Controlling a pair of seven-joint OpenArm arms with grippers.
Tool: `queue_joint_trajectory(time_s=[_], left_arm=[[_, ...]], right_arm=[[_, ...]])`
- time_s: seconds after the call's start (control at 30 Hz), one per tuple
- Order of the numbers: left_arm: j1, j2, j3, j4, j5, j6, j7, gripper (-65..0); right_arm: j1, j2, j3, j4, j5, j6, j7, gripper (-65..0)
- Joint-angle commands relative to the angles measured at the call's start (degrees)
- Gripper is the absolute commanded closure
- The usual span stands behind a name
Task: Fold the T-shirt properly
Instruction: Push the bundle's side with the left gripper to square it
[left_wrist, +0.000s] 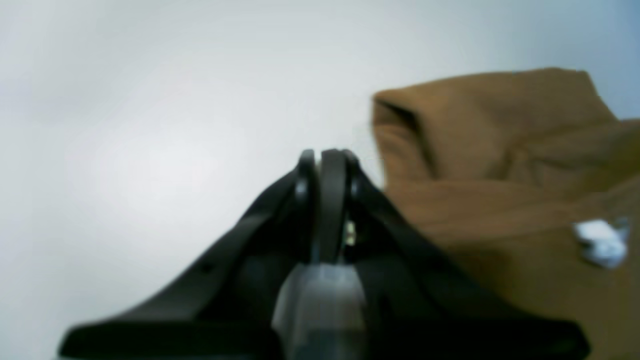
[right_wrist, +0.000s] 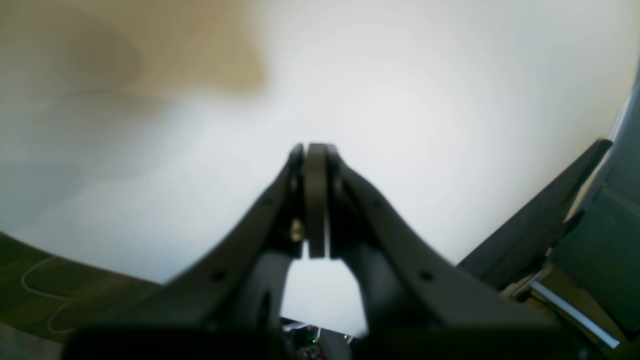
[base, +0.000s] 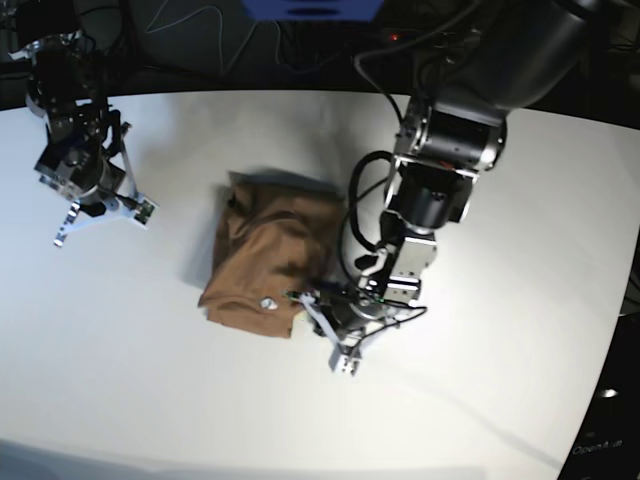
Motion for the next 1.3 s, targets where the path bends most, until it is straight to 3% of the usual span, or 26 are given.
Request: queue_joint_trajectory(time_s=[0.0, 0.3, 0.73, 1.03, 1.27], left_arm=[[-1.57, -1.16, -1.04, 0.80, -0.03, 0.41, 0.18, -2.2], [8.01, -6.44, -2.80, 9.33, -0.03, -0.03, 11.96, -2.2], [32.81, -8.11, 8.45, 41.50, 0.32, -0.12, 29.81, -2.2], [36.94, -7.93, 10.83, 44.75, -0.20, -0.03, 30.60, -2.2], [38.52, -5.29, 14.26, 45.28, 0.32, 0.23, 31.22, -2.2]], right_arm=[[0.59, 0.90, 0.43, 0.87, -0.46, -0.27, 0.00, 0.0], [1.12, 0.54, 0.43, 0.87, -0.46, -0.27, 0.00, 0.0], [2.53, 0.10, 0.34, 1.75, -0.46, -0.27, 0.08, 0.0], [2.53, -0.60, 0.34, 2.80, -0.46, -0.27, 0.08, 0.0], [2.53, -0.69, 0.34, 2.98, -0.46, -0.27, 0.08, 0.0]])
